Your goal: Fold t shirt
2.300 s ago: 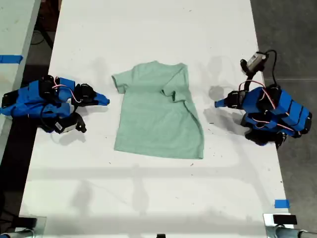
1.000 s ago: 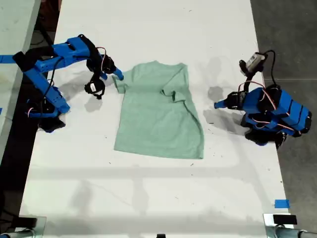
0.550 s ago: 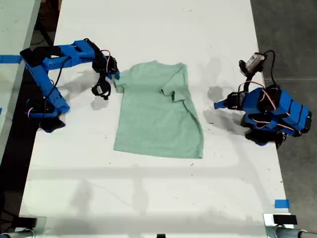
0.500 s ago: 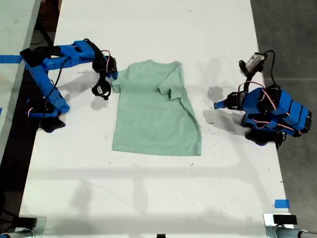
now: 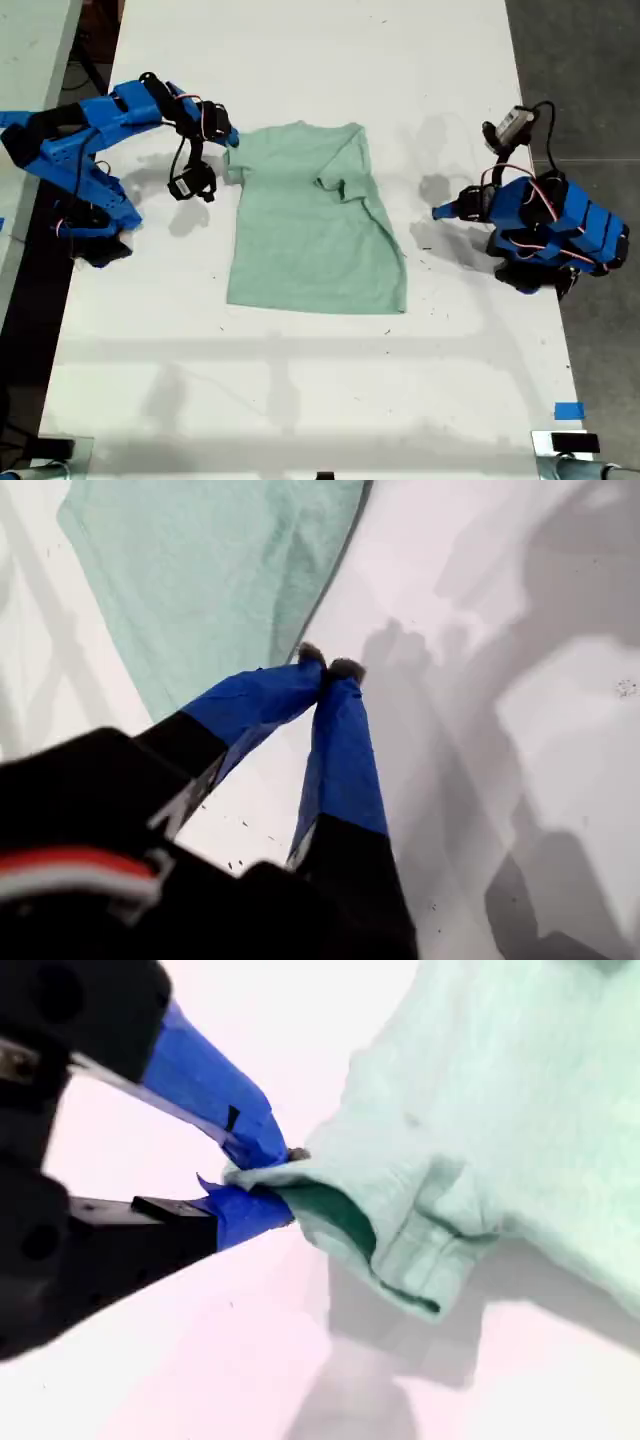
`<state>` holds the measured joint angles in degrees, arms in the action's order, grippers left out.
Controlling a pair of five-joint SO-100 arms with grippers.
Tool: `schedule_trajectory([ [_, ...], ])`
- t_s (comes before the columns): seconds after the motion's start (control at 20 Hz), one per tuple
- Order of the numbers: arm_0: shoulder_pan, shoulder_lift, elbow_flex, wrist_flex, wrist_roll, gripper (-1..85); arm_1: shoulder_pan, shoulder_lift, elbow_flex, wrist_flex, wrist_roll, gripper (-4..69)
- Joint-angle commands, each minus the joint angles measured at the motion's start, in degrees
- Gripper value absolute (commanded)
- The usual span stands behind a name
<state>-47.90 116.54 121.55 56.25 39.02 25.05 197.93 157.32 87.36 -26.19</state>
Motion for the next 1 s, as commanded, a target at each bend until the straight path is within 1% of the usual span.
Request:
schedule_trajectory([
  [0.0,3.96,2.9,-12.3,2.37,-0.44,-0.1,-0.44,2.55,-0.44,0.35,0.53,1.6],
  [0.15,9.49,-6.68,-22.85,0.44,0.18,-0.1,-0.44,2.55,-0.35,0.35,0.53,1.6],
  [0.35,17.23,-28.65,-39.9,-3.34,0.97,-0.1,-0.7,2.55,-0.35,0.35,0.62,1.6],
  [0.55,20.57,-51.86,-64.25,0.97,2.46,0.1,-1.05,2.55,-0.35,0.44,0.88,1.6],
  [0.6,20.04,-55.2,-66.18,-0.35,2.46,8.9,-1.32,2.55,-0.35,0.53,0.97,1.6],
  [0.65,19.16,-57.22,-66.36,-1.49,2.64,28.3,-1.58,2.55,-0.35,0.53,1.14,1.6],
  [0.7,17.93,-57.92,-66.27,-0.79,1.23,31.6,-1.76,2.55,-0.35,0.62,1.23,1.6],
  [0.75,17.05,-56.34,-66.09,0.62,0.97,33.1,-1.76,2.55,-0.44,0.62,1.23,1.6],
  [0.8,16.35,-52.21,-66.01,3.43,1.23,38.6,-1.76,2.55,-0.44,0.62,1.32,1.6],
  [0.85,15.64,-46.85,-65.57,6.68,1.93,39.5,-1.85,2.55,-0.44,0.7,1.32,1.6],
  [0.95,12.74,-35.6,-63.81,14.5,2.46,36.6,-1.76,2.55,-0.44,0.7,1.32,1.6],
])
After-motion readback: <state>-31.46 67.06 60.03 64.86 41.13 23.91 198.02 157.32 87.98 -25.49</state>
